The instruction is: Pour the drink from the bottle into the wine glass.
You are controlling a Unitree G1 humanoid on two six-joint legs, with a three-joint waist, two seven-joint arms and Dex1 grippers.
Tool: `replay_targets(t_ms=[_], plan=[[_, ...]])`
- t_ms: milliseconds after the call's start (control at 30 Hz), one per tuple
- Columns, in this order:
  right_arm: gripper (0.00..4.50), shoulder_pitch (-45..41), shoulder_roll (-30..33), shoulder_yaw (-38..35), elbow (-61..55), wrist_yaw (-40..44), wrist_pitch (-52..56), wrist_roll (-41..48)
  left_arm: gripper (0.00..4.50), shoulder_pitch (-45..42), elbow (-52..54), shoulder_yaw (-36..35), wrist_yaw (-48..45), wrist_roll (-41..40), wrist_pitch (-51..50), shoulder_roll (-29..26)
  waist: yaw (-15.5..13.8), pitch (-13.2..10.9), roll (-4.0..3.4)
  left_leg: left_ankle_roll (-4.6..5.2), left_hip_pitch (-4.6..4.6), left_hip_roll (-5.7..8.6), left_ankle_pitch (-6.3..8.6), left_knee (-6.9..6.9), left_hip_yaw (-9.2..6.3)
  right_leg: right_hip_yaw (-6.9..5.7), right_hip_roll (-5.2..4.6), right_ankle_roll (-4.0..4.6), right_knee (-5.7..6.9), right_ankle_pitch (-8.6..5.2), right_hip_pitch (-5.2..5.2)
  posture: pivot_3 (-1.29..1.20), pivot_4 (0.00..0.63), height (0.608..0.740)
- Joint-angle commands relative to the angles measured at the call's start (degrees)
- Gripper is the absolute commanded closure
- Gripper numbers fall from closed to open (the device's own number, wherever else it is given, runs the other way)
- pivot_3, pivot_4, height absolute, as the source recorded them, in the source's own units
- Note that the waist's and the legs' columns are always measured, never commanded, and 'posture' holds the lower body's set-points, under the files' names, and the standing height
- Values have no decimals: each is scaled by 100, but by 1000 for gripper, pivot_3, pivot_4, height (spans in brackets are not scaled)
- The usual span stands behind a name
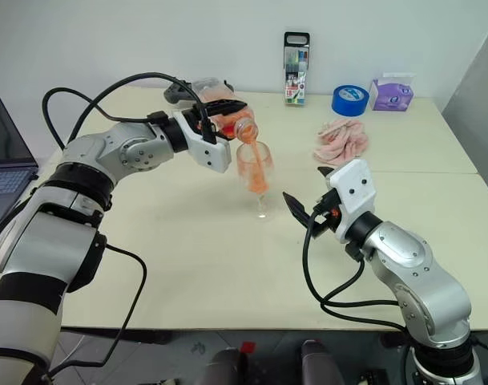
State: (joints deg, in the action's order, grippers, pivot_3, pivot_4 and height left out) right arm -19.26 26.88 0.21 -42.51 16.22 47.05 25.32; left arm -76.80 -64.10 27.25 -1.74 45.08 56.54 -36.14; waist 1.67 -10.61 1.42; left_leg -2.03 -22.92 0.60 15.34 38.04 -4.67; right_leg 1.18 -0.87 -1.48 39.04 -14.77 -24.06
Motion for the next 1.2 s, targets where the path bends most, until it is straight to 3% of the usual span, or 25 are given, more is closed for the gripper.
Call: replay_targets(t_ms=[33, 1200], plan=[[0, -108, 43, -5, -121, 29, -92, -71, 2659, -256, 43, -38, 151, -31, 10, -110, 0, 0, 0, 0, 0, 0, 0, 0, 0, 0, 0, 0, 0, 0, 0, 0, 150, 740], [0, -352, -170, 60, 94, 165, -167, -178, 2668, -258, 45, -41, 327, 33, -37, -190, 2, 0, 0, 0, 0, 2, 0, 6, 0, 0, -1, 1, 5, 1, 0, 0, 150, 740]])
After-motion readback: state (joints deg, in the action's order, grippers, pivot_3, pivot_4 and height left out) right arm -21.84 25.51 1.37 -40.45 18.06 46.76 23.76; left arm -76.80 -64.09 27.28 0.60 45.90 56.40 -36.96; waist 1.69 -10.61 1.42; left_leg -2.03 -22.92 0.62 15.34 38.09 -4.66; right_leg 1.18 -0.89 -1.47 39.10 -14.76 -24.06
